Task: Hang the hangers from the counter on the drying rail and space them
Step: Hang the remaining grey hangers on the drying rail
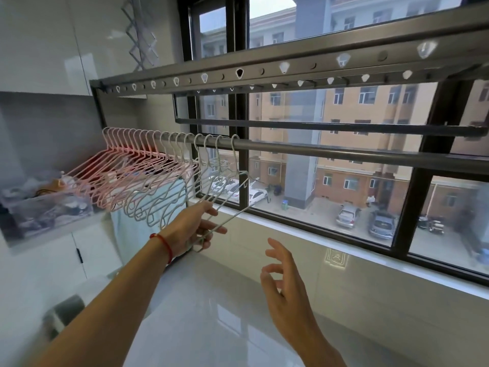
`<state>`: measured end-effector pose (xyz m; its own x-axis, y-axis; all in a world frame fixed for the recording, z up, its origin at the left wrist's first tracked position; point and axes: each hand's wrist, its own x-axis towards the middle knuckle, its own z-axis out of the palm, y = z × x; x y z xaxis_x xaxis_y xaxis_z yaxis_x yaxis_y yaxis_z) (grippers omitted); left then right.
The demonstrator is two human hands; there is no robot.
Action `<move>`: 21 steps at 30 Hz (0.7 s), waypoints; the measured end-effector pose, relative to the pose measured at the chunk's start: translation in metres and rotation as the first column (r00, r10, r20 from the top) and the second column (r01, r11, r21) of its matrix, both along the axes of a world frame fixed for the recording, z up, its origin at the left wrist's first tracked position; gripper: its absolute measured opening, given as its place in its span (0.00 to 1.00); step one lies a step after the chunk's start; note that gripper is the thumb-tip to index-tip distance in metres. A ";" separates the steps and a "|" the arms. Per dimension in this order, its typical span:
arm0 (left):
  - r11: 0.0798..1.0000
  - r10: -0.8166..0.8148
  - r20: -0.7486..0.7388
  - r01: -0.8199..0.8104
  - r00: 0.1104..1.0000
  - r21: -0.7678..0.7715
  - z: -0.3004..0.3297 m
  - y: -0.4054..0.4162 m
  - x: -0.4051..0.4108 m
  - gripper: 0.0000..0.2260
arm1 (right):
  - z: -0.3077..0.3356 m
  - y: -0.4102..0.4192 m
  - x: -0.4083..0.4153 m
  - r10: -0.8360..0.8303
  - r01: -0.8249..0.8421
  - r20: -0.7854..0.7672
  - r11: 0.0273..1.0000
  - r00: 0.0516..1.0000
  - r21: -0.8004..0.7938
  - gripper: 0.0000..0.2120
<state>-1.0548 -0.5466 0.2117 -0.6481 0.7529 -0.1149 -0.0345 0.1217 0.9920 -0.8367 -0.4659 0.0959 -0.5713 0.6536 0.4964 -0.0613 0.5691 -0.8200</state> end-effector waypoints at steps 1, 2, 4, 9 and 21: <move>1.000 0.004 0.002 -0.004 1.000 0.004 -0.003 0.002 -0.001 0.12 | -0.001 0.001 0.001 0.005 -0.005 0.011 1.000 1.000 -0.001 0.23; 1.000 0.009 0.005 -0.009 1.000 0.010 -0.005 0.003 -0.001 0.12 | -0.001 0.001 0.003 0.006 -0.006 0.019 1.000 1.000 0.000 0.23; 1.000 0.022 0.007 -0.022 1.000 0.018 -0.010 0.005 -0.002 0.12 | -0.001 0.004 0.007 -0.003 0.003 0.031 1.000 1.000 0.000 0.22; 1.000 0.005 0.001 -0.005 1.000 0.007 -0.017 0.010 -0.009 0.13 | -0.004 0.007 0.014 -0.018 0.018 0.042 1.000 0.999 -0.016 0.22; 0.996 -0.058 0.028 0.056 0.998 0.071 -0.077 -0.009 -0.009 0.33 | -0.017 0.003 0.026 -0.013 0.013 0.066 1.000 0.998 -0.010 0.22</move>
